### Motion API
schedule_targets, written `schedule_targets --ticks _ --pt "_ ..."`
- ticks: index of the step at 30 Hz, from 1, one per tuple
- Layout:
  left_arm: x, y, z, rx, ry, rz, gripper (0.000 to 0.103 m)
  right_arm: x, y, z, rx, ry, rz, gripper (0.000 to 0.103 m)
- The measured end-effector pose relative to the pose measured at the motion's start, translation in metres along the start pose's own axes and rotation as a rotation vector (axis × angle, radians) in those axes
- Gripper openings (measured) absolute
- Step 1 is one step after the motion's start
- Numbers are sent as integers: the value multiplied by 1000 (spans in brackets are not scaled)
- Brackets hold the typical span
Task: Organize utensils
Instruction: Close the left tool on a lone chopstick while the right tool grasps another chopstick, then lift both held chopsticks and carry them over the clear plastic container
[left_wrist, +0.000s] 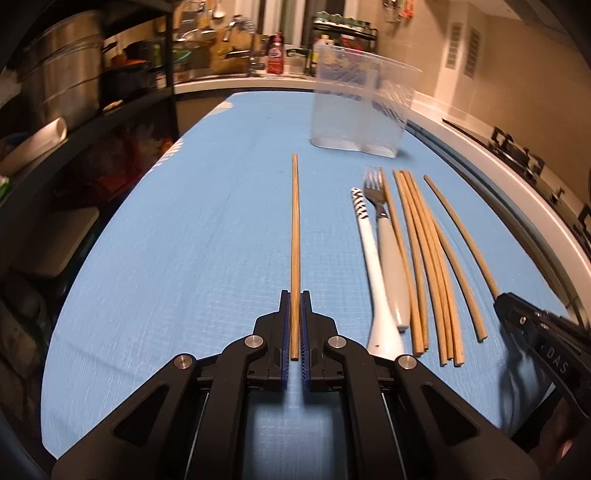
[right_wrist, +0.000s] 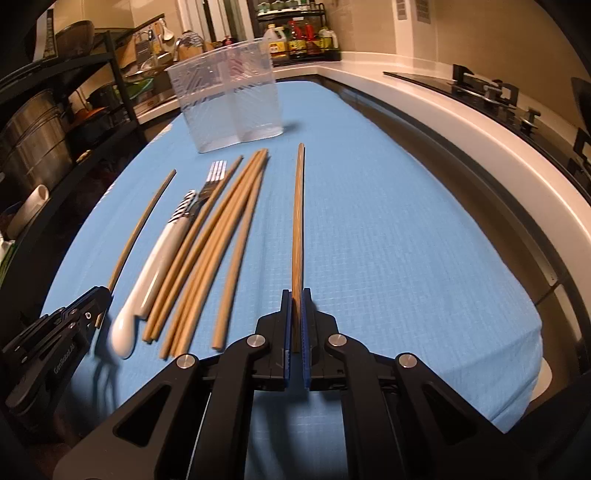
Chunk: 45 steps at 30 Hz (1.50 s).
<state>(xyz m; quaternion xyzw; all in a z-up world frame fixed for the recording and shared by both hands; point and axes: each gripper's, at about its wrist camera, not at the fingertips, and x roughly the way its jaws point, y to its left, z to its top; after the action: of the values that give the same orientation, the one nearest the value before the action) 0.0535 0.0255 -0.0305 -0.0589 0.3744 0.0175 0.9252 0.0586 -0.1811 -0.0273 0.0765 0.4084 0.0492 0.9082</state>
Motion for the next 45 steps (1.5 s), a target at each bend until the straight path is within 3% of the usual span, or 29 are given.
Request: schedule_targets --ticks 19,28,34,38,45 --pt "-8 -5 -22 40 -137 45 6 0 16 -9 -70 -55 -104 8" --pt "-8 -5 -23 41 -150 38 5 -1 17 -11 -76 -73 -115 7" --pt "-8 -6 -27 48 -183 40 5 -1 23 -17 -93 -110 -154 12" --pt "-9 -9 -28 67 -185 50 5 -1 24 -17 -102 -120 -151 5" --pt "-22 -9 -16 49 -193 57 5 -15 17 -12 -65 -149 -145 5"
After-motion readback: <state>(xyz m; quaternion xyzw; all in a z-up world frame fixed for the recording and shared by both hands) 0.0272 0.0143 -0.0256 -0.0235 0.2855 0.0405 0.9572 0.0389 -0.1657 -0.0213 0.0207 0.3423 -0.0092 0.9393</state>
